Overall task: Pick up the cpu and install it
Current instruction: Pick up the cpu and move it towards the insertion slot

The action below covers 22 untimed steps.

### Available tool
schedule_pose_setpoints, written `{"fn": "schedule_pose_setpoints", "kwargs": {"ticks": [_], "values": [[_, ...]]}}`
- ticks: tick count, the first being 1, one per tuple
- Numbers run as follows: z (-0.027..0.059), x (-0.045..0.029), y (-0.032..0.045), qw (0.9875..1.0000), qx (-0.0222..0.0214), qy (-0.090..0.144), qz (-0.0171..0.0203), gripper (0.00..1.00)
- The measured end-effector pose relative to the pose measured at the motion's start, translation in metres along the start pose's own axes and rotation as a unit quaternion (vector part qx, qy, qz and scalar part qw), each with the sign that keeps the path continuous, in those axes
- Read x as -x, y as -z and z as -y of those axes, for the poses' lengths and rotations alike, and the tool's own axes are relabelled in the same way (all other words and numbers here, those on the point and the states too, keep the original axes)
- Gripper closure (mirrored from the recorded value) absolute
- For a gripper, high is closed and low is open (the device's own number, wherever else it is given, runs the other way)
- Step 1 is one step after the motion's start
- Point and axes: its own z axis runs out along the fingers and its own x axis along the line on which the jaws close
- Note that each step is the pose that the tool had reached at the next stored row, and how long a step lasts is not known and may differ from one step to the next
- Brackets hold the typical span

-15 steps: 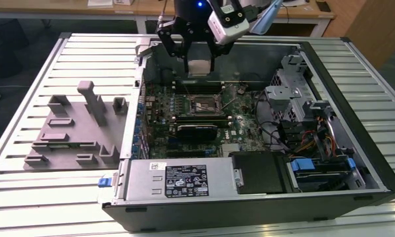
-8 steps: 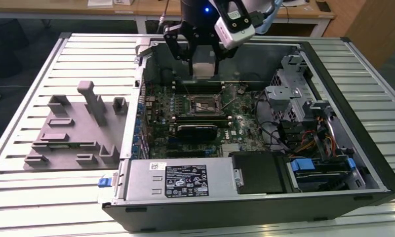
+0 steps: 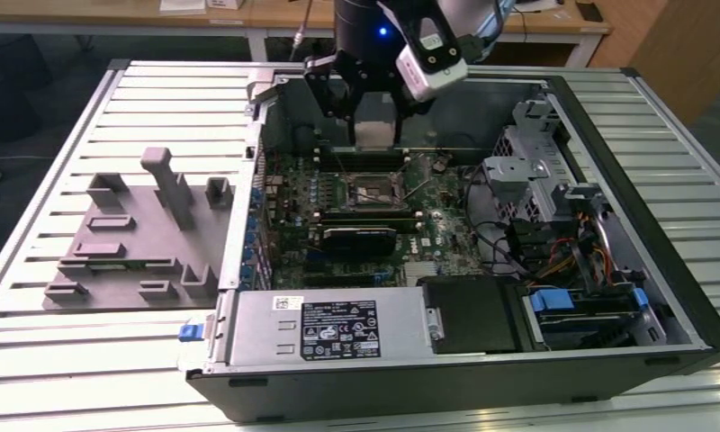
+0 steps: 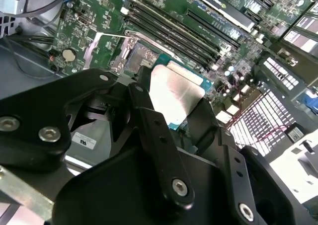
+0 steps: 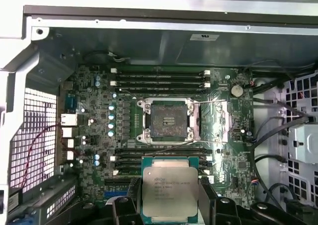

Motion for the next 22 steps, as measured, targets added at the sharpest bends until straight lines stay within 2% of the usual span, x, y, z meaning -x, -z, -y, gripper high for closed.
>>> {"fn": "schedule_pose_setpoints", "kwargs": {"ticks": [22], "values": [[-0.0033,-0.0011,-0.0289,1.0000,-0.0001,0.000,-0.0042,0.46]]}}
